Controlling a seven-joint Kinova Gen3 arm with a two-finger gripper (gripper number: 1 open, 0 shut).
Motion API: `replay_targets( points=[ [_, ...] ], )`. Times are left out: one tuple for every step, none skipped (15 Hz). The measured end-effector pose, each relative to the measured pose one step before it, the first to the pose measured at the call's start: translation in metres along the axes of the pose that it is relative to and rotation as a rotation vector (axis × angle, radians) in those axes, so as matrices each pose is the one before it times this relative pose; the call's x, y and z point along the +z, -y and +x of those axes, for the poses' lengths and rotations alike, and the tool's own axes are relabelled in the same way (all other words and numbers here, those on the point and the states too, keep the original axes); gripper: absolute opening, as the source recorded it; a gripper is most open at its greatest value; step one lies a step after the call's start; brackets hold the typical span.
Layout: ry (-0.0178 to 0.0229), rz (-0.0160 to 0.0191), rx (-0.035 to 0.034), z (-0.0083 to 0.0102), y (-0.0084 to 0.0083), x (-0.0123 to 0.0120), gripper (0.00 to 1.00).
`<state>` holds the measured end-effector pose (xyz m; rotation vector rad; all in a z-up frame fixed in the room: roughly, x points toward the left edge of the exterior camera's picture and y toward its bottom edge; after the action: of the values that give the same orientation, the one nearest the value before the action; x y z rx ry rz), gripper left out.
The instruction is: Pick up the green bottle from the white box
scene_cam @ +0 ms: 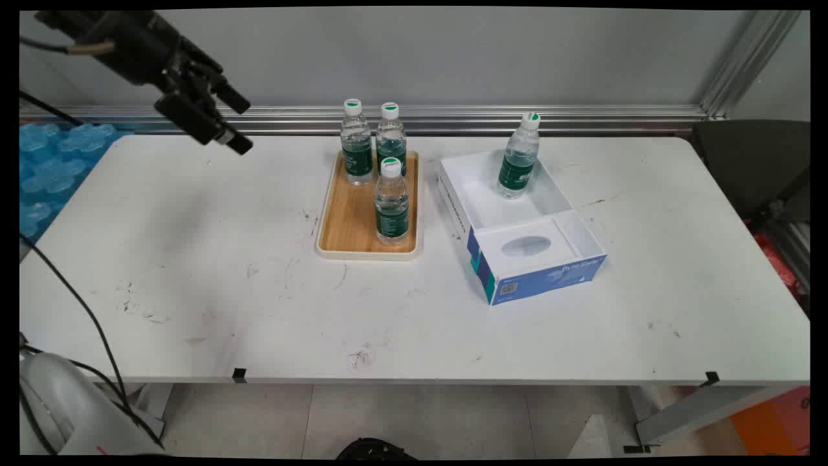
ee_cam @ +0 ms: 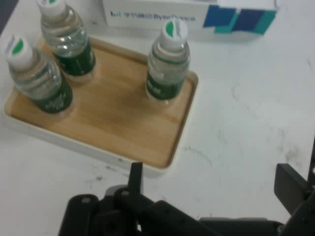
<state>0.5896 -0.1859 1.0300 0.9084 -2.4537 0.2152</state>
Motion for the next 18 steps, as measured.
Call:
replay_targets(
  points=[
    [-0.00544,0.00876,-0.01693,0.00678,-0.00175,0.0005,1.0],
    [-0.00599,0.00821,-0.01432,0.00746,-0.00135,0.00186,1.0],
    [-0.00505,0.00595,-0.01001,0.00698,-0.0009,0.00291,1.0],
    [-0.0072,0.00978,-0.01304,0.00862,-0.00062,0.00502,1.0],
    [-0.00709,0.0091,-0.01099,0.00744,-0.0002,0.00526,1.0],
    [-0.00702,0.01033,-0.0103,0.00748,0.0001,0.00678,1.0],
    [-0.00701,0.00907,-0.00744,0.00631,-0.00002,0.00613,1.0],
    [-0.00797,0.01158,-0.01007,0.00896,0.00001,0.01012,1.0],
    [-0.00829,0.00916,-0.00841,0.00781,-0.00028,0.00961,1.0],
    [-0.00525,0.00578,-0.00492,0.00507,-0.00032,0.00663,1.0],
    [-0.00716,0.00772,-0.00541,0.00764,-0.0009,0.01091,1.0],
    [-0.00759,0.00825,-0.00324,0.00856,-0.00134,0.01296,1.0],
    [-0.00623,0.00714,-0.00037,0.0083,-0.00159,0.01382,1.0],
    [-0.00431,0.00633,0.00112,0.00663,-0.00134,0.01252,1.0],
    [-0.00209,0.00411,0.00106,0.00415,-0.00084,0.00821,1.0],
    [-0.00311,0.00685,0.00379,0.00697,-0.00146,0.01505,1.0],
    [-0.00224,0.00545,0.00276,0.00563,-0.00121,0.01304,1.0],
    [-0.00056,0.00285,0.00174,0.00354,-0.00092,0.00877,1.0]
  ],
)
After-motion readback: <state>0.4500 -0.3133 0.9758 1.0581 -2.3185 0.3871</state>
